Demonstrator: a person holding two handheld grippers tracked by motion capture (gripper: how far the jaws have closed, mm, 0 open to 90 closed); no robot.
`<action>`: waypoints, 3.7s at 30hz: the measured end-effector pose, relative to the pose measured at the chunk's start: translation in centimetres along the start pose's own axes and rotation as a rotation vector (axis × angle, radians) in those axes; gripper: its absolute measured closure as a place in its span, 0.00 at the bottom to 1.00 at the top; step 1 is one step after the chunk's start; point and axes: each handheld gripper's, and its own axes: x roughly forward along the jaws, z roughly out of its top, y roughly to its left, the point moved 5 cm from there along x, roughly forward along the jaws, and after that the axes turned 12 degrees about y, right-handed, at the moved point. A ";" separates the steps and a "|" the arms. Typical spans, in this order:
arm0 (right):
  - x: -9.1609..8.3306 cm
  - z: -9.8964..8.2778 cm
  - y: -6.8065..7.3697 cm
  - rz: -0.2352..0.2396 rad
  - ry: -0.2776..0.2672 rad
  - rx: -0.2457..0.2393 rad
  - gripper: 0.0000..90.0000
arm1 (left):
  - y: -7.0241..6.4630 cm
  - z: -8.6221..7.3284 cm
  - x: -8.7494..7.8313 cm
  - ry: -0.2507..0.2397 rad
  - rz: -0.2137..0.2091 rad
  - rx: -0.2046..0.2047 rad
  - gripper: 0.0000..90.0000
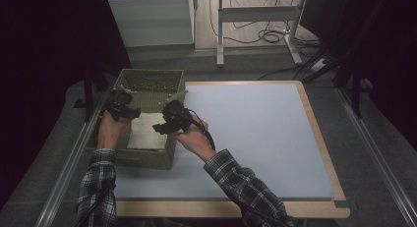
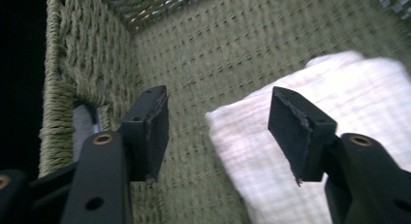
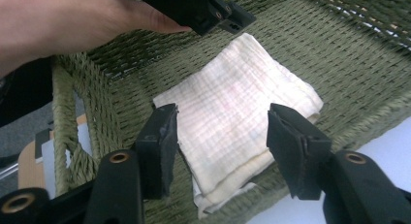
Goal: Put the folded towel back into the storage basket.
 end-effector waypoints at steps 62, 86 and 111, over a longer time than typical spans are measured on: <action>-7.9 -14.0 -7.4 -0.086 0.011 -0.020 0.03 | -12.1 6.3 -5.0 -0.207 -0.380 0.056 0.00; -12.9 -22.5 -11.2 -0.184 0.008 0.096 0.03 | -23.6 8.3 -5.5 -0.253 -0.459 0.224 0.00; -12.9 -31.5 -14.0 -0.282 0.054 0.199 0.03 | -29.4 0.8 1.3 -0.172 -0.455 0.272 0.00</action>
